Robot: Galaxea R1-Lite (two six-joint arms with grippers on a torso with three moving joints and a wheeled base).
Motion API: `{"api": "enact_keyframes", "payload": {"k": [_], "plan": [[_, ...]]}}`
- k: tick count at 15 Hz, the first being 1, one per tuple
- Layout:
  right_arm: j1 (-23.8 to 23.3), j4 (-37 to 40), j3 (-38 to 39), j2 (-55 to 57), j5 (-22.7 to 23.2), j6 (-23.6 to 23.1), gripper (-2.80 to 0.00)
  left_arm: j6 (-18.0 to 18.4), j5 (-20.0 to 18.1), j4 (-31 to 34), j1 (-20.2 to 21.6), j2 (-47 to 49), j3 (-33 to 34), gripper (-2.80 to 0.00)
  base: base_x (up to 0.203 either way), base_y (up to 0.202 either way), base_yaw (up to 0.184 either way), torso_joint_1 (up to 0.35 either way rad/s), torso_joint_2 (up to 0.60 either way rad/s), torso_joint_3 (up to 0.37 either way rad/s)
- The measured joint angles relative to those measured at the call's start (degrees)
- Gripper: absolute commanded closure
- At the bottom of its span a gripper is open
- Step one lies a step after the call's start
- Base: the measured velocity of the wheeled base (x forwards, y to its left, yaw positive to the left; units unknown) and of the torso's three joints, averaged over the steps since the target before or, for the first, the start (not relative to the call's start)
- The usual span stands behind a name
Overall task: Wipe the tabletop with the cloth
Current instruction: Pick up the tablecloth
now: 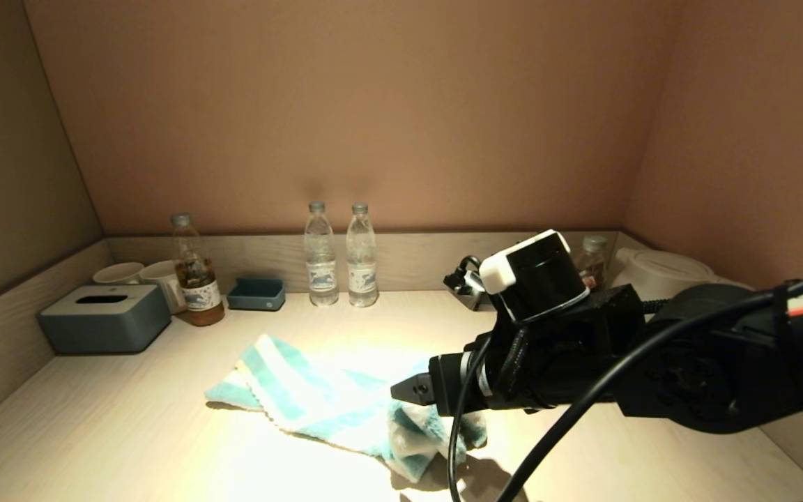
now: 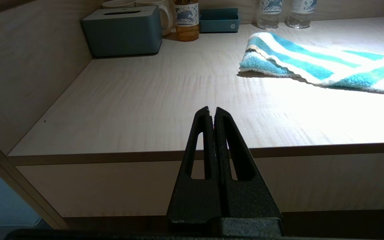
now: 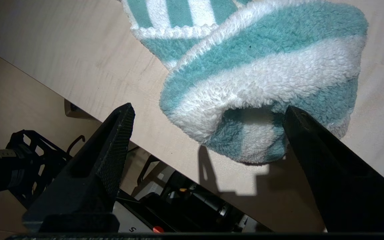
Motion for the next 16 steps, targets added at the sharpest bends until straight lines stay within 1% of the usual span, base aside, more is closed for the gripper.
{"api": "enact_keyframes", "payload": {"k": [5, 12, 13, 16], "plan": [[-0.20, -0.66, -0.90, 3.82, -0.02, -0.11, -2.80, 0.00, 0.00, 0.00, 0.00, 0.00, 0.00, 0.00, 0.000, 0.000, 0.000, 0.000, 0.00, 0.000], [-3.38, -0.51, -2.51, 7.85, 0.05, -0.03, -2.80, 0.02, 0.00, -0.02, -0.05, 0.00, 0.00, 0.00, 0.000, 0.000, 0.000, 0.000, 0.00, 0.000], [-3.72, -0.49, -2.51, 8.17, 0.05, 0.02, 0.00, 0.00, 0.00, -0.02, -0.06, 0.00, 0.00, 0.00, 0.000, 0.000, 0.000, 0.000, 0.00, 0.000], [-4.47, -0.49, -2.23, 8.57, 0.06, 0.08, 0.00, 0.02, 0.00, -0.04, 0.00, 0.00, 0.00, 0.00, 0.000, 0.000, 0.000, 0.000, 0.00, 0.000]]}}
